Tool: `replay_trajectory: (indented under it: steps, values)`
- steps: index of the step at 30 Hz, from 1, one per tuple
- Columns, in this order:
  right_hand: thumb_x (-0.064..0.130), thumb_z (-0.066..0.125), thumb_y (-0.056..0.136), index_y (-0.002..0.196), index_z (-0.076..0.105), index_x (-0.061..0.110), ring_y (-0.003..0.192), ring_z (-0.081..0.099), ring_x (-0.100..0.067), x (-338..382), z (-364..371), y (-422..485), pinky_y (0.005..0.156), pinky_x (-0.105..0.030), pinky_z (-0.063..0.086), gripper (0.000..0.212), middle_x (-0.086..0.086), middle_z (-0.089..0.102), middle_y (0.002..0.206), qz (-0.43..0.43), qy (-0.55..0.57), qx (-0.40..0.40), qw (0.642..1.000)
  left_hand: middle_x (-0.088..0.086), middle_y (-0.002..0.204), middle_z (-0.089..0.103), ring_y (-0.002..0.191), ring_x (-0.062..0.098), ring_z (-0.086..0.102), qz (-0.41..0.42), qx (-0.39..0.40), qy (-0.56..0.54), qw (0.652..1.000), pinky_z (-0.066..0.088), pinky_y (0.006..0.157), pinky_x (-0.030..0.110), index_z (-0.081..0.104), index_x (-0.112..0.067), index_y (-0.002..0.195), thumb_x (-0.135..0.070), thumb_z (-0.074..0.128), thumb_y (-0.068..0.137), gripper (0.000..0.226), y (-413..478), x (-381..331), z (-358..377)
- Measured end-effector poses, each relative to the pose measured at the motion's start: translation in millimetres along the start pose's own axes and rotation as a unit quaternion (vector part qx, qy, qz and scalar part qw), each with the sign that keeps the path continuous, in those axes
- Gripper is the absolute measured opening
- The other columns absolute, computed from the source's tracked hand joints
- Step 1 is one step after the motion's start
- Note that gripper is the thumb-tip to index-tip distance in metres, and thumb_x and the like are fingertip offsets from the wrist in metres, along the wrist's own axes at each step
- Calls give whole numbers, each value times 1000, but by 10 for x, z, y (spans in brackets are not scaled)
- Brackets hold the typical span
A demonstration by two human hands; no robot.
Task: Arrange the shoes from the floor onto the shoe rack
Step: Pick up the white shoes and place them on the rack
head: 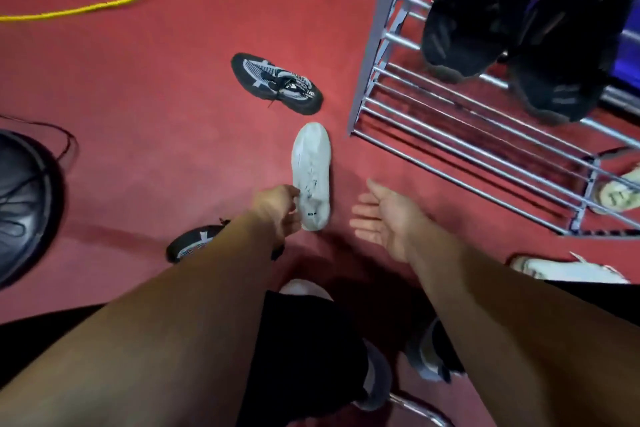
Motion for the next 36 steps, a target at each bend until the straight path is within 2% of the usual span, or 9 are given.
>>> replay_trajectory:
  steps: [6,12,16,20,26,29,31,33,36]
  values:
    - [61,48,100,148,50,10,126,59,-37,-135,118,446,99,-46,53,70,-14,56,147,30,-19,22,999,-2,32,49,39,17,50,-53,-11,-74,996,36,55,26,53,-15,76,-29,52,101,28,280,147,106]
    - [63,48,100,155,41,12,140,48,-35,-171,233,677,109,-47,46,75,-11,44,158,37,-27,24,999,-9,32,53,25,7,51,-39,1,-38,999,40,32,17,49,-17,76,-31,44,106,34,445,214,188]
    - [63,48,99,154,43,20,144,43,-28,-173,316,716,112,-45,39,70,-1,46,158,45,-19,35,998,-5,49,66,51,13,63,-51,26,-68,996,46,56,26,65,-12,94,-41,52,101,33,523,286,209]
    - [69,49,95,147,51,32,143,44,-20,-220,348,726,103,-37,38,64,11,59,138,52,-39,37,997,-1,52,59,30,10,45,-67,75,-58,993,34,37,18,62,-12,84,-30,49,101,28,523,334,274]
    - [67,50,96,152,46,16,137,51,-28,-148,18,672,121,-45,34,76,-9,58,144,6,-38,25,999,7,57,69,42,17,64,-67,121,10,990,47,38,19,68,-4,97,-22,62,97,19,372,301,327]
    - [67,52,96,150,48,11,128,59,-32,-50,-67,522,113,-46,44,78,-17,60,140,1,-7,34,999,6,61,72,48,17,68,-49,136,33,989,55,49,25,69,-4,105,-18,65,97,17,196,261,355]
    - [67,51,96,147,50,10,125,60,-36,6,-72,384,110,-47,48,77,-20,60,137,-4,-4,37,999,13,79,77,68,26,74,-43,132,28,990,61,75,39,71,-2,103,-15,68,93,17,68,213,343]
    - [67,49,98,144,51,9,120,63,-38,43,-52,200,108,-49,49,74,-22,64,129,-3,-11,37,999,24,103,75,94,40,73,-17,123,31,992,55,94,58,70,2,117,-17,79,81,41,2,169,285]
    - [63,45,101,139,54,7,109,68,-37,71,-57,-129,102,-48,53,68,-24,69,114,-4,-40,30,999,26,108,74,98,45,72,-4,140,89,986,53,92,65,68,2,120,-23,88,50,77,-21,154,182]
Point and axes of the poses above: each hand's wrist, its own y-axis towards the middle knuckle, its own z-axis out of the palm, x = y × z, the point moved 3 cm from there along y, towards the middle knuckle
